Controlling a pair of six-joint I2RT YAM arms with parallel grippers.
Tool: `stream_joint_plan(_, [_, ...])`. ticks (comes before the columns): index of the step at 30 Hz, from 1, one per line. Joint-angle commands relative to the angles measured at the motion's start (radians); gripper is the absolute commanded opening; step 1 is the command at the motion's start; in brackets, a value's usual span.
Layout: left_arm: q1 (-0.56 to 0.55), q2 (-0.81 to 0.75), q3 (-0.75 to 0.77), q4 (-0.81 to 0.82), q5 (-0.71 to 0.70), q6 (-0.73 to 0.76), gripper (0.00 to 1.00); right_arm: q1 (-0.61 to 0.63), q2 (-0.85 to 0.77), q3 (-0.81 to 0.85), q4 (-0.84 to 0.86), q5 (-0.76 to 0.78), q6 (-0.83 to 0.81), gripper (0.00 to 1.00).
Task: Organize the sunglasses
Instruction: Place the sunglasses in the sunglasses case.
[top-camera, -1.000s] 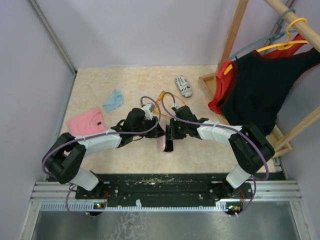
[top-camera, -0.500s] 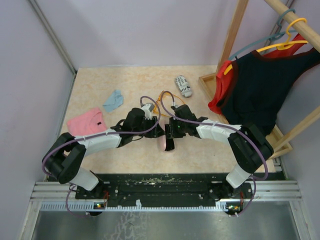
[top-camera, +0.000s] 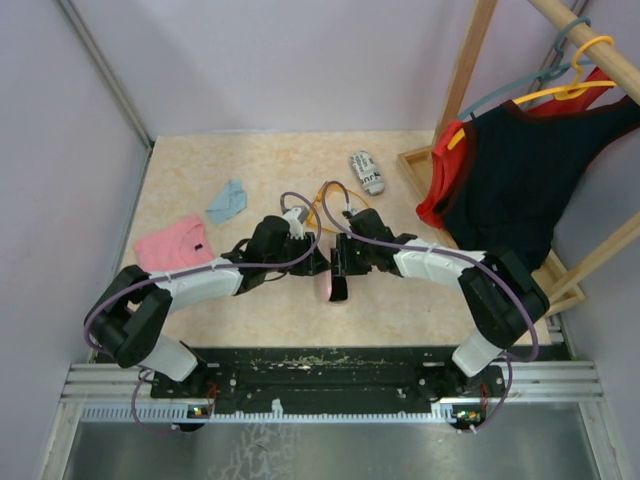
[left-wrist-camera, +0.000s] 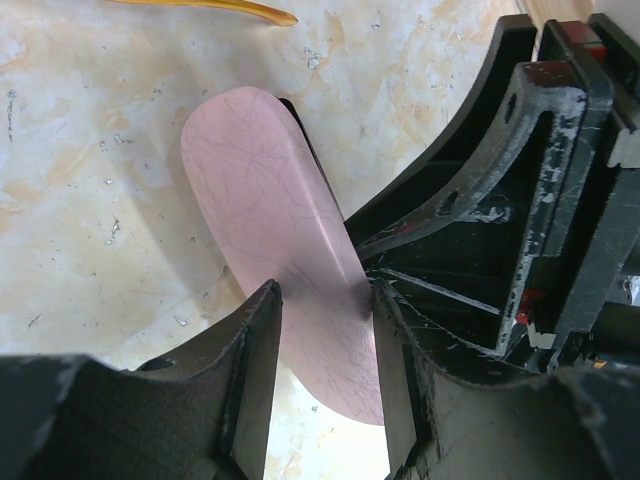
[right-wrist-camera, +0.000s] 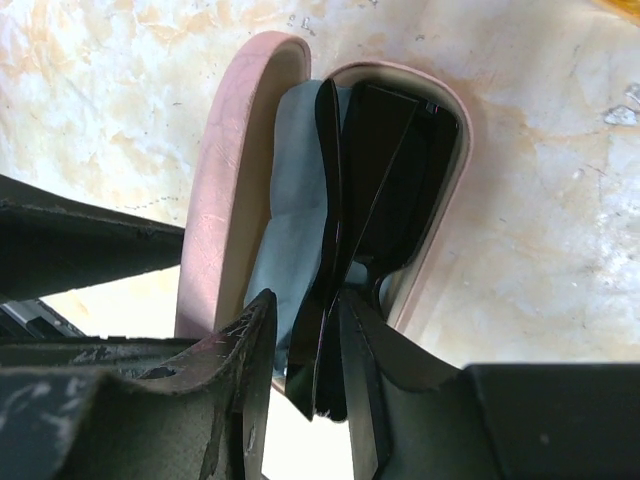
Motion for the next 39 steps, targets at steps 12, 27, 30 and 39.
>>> stream_joint_plan(12, [-0.002, 0.003, 0.027, -0.001, 0.016, 0.01, 0.47, 0.008, -0.109, 0.047, -0.133, 0.23, -0.081, 0.34])
stream_joint_plan(27, [-0.002, 0.001, 0.027, -0.004, 0.019, 0.012, 0.47, 0.006, -0.004, 0.051, -0.08, 0.171, -0.085, 0.26])
stream_joint_plan(30, [-0.002, 0.001, 0.025, -0.003, 0.018, 0.01, 0.47, 0.006, 0.007, 0.053, -0.074, 0.166, -0.087, 0.25])
stream_joint_plan(39, [-0.002, 0.002, 0.025, -0.002, 0.019, 0.009, 0.47, 0.006, 0.032, 0.051, -0.058, 0.168, -0.086, 0.25])
